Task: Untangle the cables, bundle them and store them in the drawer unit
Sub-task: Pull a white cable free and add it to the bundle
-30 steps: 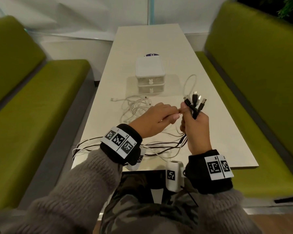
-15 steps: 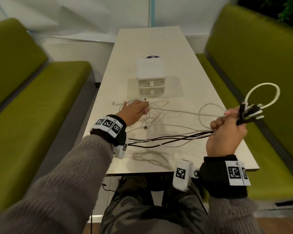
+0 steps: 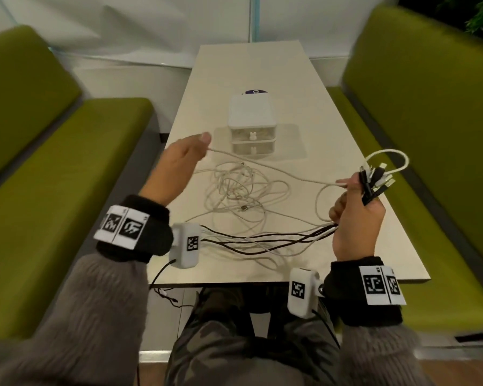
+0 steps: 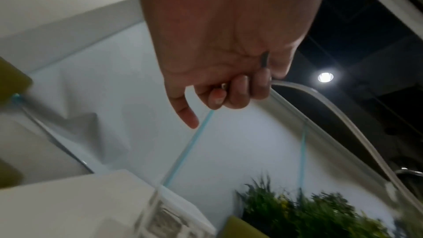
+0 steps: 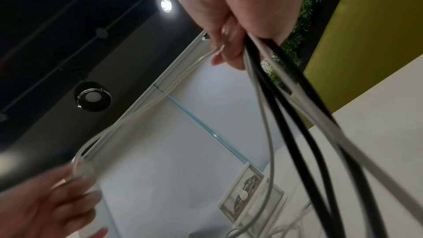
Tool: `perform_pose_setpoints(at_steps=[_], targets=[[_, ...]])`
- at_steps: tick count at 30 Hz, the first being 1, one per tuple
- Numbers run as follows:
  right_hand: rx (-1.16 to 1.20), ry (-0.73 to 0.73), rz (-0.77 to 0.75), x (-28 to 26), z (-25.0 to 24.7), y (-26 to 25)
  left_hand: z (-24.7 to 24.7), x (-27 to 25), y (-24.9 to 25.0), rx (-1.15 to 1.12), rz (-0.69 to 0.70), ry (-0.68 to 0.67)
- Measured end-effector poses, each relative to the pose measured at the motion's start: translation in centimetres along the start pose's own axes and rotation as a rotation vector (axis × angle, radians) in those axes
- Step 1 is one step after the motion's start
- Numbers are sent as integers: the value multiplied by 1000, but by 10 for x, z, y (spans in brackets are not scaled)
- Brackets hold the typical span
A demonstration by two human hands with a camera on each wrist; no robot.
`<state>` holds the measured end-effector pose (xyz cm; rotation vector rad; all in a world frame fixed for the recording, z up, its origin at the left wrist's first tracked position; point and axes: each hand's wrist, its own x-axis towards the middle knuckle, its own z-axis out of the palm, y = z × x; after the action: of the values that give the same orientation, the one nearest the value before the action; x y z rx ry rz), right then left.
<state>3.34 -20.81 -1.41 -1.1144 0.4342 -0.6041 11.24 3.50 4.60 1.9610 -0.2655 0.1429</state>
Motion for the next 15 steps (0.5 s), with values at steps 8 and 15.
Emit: perform_pose_setpoints(at_steps=[8,15], targets=[[-62,-340,53,-12,7,-4,-123,-37,-116,112,-310,729],[-56,-503,132,-25,21,-6,-134,-62,-152,655,-643,783]])
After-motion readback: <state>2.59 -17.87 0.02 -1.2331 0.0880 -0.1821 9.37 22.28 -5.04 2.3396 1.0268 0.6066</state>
